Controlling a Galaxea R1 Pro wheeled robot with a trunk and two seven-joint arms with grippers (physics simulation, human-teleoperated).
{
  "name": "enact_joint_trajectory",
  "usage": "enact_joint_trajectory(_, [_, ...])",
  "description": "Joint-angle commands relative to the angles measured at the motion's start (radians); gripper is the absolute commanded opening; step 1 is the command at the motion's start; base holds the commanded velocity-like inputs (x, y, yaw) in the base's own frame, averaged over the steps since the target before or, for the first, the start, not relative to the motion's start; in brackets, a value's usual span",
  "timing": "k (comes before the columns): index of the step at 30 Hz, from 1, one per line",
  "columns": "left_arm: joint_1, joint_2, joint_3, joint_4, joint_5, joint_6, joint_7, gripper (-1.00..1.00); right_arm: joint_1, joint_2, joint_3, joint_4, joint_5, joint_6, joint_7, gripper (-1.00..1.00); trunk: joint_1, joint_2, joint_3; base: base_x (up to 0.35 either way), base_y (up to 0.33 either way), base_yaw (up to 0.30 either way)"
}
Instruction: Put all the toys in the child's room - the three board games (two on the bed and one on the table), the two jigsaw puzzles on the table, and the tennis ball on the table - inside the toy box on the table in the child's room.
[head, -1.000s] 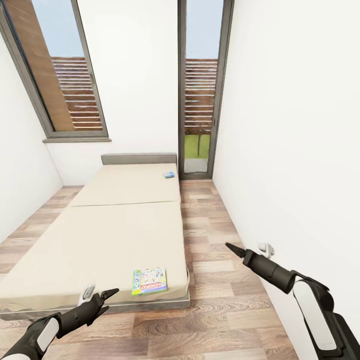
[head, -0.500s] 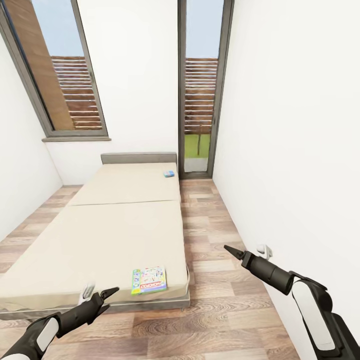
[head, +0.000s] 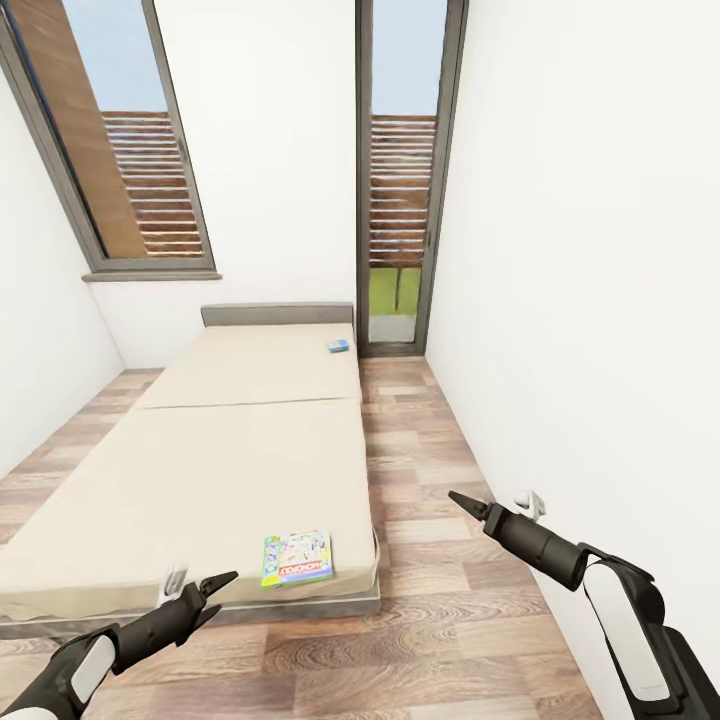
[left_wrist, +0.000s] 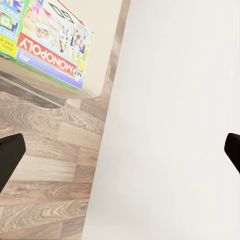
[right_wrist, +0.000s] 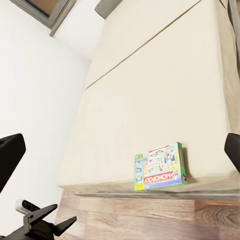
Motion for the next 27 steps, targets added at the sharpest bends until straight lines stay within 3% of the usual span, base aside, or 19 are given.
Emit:
enact_joint_trajectory(1, [-0.001,0.0,0.003,0.0,0.003,0.007,-0.002,1.0,-0.001,0.0,-0.002,0.0,0.0,0.006,0.004,1.0,0.004,-0.008,-0.004,0.0,0.0,0.0])
enact_joint_trajectory(8, [-0.001,0.003,0.003,0.0,0.003,0.009,-0.039,1.0,-0.001,0.0,-0.002,0.0,0.001,0.006,0.003,1.0,0.031,-0.057,-0.026,0.0,0.0,0.0])
enact_joint_trajectory(11, [-0.001,0.011,0.003,0.0,0.003,0.011,-0.106,1.0,-0.001,0.0,-0.004,0.0,0.001,0.006,0.003,1.0,0.042,-0.078,-0.036,0.0,0.0,0.0])
enact_joint_trajectory(17, [-0.001,0.035,0.002,0.0,0.0,0.014,-0.183,1.0,-0.001,0.0,-0.005,0.001,0.002,0.006,0.003,1.0,0.065,-0.12,-0.054,0.0,0.0,0.0])
enact_joint_trajectory(27, [-0.001,0.063,0.002,0.0,0.002,0.015,-0.206,1.0,-0.001,0.0,-0.006,0.001,0.002,0.006,0.003,1.0,0.104,-0.19,-0.086,0.0,0.0,0.0])
